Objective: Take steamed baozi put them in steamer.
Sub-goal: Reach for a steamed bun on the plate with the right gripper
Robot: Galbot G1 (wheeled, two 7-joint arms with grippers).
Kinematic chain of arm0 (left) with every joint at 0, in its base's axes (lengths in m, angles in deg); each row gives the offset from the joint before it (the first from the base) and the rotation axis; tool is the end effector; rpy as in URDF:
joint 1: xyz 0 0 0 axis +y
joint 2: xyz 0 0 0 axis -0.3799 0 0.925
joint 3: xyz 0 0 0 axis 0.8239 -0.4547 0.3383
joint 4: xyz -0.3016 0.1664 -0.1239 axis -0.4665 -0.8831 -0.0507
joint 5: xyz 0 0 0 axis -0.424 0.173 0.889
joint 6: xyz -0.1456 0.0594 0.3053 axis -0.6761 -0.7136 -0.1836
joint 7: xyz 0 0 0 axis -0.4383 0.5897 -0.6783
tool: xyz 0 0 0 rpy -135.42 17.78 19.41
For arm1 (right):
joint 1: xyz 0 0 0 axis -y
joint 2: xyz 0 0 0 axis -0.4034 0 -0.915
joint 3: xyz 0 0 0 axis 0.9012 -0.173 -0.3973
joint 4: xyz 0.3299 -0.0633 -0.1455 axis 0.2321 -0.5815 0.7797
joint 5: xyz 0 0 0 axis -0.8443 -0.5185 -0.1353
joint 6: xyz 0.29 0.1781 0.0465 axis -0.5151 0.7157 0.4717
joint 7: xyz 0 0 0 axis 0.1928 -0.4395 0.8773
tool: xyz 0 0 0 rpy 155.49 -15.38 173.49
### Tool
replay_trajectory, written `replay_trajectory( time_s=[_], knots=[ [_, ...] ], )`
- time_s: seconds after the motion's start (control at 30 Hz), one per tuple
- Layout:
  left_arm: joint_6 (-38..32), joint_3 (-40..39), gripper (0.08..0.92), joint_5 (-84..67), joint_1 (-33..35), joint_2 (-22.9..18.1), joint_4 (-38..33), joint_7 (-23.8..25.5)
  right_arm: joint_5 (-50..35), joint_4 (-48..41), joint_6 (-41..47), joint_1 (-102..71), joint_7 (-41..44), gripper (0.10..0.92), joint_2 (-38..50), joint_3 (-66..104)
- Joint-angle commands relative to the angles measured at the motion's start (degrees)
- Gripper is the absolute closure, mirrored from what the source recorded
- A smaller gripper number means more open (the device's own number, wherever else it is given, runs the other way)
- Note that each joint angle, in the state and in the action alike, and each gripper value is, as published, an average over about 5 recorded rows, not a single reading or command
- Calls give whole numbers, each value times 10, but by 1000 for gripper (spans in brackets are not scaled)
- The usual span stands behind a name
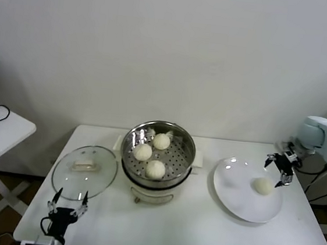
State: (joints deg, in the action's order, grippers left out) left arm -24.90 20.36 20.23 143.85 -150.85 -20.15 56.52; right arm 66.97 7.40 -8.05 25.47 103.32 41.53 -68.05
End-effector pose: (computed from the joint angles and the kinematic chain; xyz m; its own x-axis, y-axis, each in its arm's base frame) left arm 0.1283 0.0852 -0.4151 -0.9727 -0.0977 0.2105 -0.0607 0.9826 0.1757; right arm 0.5377 -0.2677 -0.1402 -0.0954 0.0153 0.9953 -0.9807 -0.1729 -0.0914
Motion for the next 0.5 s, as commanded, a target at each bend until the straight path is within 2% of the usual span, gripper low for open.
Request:
replay_trajectory(
  time_s=[0.03,0.5],
  knots=[
    [-1,2,177,2,3,-1,-2,-1,69,-62,8,-122,-8,203,-4,112],
    [-1,6,177,2,5,0,-5,-1,105,-92,18,-194,-20,203,-29,196]
  ],
)
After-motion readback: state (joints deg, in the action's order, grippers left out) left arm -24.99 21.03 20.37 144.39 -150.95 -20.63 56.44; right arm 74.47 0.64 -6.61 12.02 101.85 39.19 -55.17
